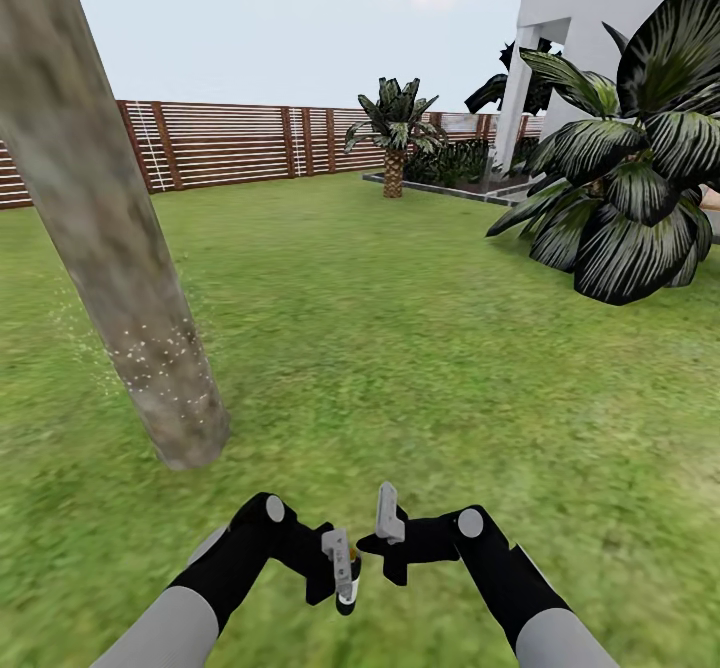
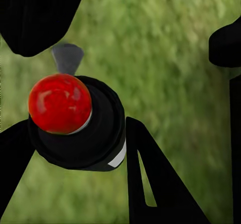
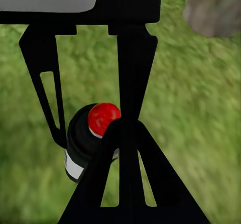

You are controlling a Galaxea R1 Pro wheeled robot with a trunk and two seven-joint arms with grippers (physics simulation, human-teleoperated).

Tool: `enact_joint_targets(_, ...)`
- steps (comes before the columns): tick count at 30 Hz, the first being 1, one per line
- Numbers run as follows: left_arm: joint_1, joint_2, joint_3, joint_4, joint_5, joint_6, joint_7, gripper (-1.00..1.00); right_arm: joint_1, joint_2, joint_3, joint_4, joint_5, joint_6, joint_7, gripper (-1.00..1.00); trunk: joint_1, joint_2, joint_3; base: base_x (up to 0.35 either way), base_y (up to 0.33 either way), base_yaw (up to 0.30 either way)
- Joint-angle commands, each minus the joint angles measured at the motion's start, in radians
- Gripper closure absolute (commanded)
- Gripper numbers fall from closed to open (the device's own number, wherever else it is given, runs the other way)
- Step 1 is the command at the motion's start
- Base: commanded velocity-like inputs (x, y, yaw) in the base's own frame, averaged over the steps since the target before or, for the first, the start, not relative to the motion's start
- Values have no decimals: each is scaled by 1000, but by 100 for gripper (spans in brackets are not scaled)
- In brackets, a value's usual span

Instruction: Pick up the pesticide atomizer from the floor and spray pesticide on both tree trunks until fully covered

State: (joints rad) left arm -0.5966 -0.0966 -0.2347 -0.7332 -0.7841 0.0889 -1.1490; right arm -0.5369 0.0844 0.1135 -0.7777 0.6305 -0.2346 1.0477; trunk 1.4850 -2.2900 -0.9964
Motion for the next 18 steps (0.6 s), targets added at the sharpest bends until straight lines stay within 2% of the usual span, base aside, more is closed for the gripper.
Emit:
enact_joint_targets(1, 0, 0, 0, 0, 0, 0, 0, 100, 0, 0, 0, 0, 0, 0, 0, 100, 0, 0, 0, 0, 0, 0)
enact_joint_targets(7, 0, 1, 1, 0, 1, 0, -1, 100, 0, 0, 0, 1, 0, 0, 0, 100, 0, 0, 0, 0, 0, 0)
enact_joint_targets(11, 5, 17, 3, 10, -9, -4, -2, 100, 0, 0, -1, 1, 1, 0, 0, 100, 0, 0, 0, 0, 0, 0)
enact_joint_targets(16, 14, 99, 4, 16, -13, -5, -3, 100, 0, -1, -4, 2, 3, -1, 0, 100, 0, 0, 0, 0, 0, 0)
enact_joint_targets(18, 16, 149, 5, 17, -12, -5, -2, 100, 0, -5, -8, 3, 3, -3, 0, 100, 0, 0, 0, 0, 0, 0)
